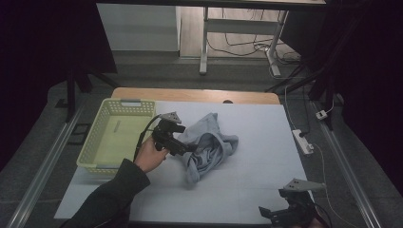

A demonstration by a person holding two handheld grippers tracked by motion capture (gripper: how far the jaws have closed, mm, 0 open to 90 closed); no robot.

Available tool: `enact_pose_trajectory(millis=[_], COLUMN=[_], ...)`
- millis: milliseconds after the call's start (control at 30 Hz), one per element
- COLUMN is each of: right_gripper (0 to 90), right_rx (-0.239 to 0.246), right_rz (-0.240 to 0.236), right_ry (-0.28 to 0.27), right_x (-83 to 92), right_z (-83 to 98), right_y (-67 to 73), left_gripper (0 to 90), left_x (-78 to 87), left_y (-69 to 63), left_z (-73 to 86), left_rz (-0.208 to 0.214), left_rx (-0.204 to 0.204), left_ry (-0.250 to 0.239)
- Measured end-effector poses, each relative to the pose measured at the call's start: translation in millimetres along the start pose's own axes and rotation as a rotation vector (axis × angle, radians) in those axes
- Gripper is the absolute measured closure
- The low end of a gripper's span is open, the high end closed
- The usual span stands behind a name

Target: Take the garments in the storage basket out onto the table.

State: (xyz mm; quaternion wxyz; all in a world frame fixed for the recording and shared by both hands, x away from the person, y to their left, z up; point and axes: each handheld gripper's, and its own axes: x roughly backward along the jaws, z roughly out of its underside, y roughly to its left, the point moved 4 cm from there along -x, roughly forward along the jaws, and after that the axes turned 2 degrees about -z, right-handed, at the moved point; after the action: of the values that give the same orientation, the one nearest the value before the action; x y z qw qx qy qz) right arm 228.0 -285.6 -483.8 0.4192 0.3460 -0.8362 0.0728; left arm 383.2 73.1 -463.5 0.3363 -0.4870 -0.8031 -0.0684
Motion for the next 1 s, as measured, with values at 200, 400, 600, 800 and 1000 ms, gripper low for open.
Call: enact_pose_trajectory(millis=[200,400,600,800,1000], right_gripper=[0.2,0.2,0.2,0.1,0.1], right_rx=[0.001,0.000,-0.005,-0.008,-0.010], right_rz=[0.001,-0.003,-0.006,-0.006,-0.006], right_ry=[-0.005,-0.008,-0.014,-0.017,-0.016], right_x=[0.4,0.8,1.3,1.6,1.6], right_z=[0.0,-0.2,-0.2,-0.2,-0.2], right_y=[-0.2,-0.2,-0.6,-1.1,-1.2], left_gripper=[0.0,0.0,0.0,0.0,0.0], left_x=[8.1,16.9,23.8,32.4,41.9], left_y=[-7.1,-13.7,-20.3,-26.1,-30.6], left_z=[5.1,11.7,17.8,24.1,31.4], left_rz=[0.010,0.014,0.008,0.014,0.008], left_rx=[0.007,0.010,0.006,0.017,0.023], left_ry=[-0.010,-0.024,-0.026,-0.045,-0.060])
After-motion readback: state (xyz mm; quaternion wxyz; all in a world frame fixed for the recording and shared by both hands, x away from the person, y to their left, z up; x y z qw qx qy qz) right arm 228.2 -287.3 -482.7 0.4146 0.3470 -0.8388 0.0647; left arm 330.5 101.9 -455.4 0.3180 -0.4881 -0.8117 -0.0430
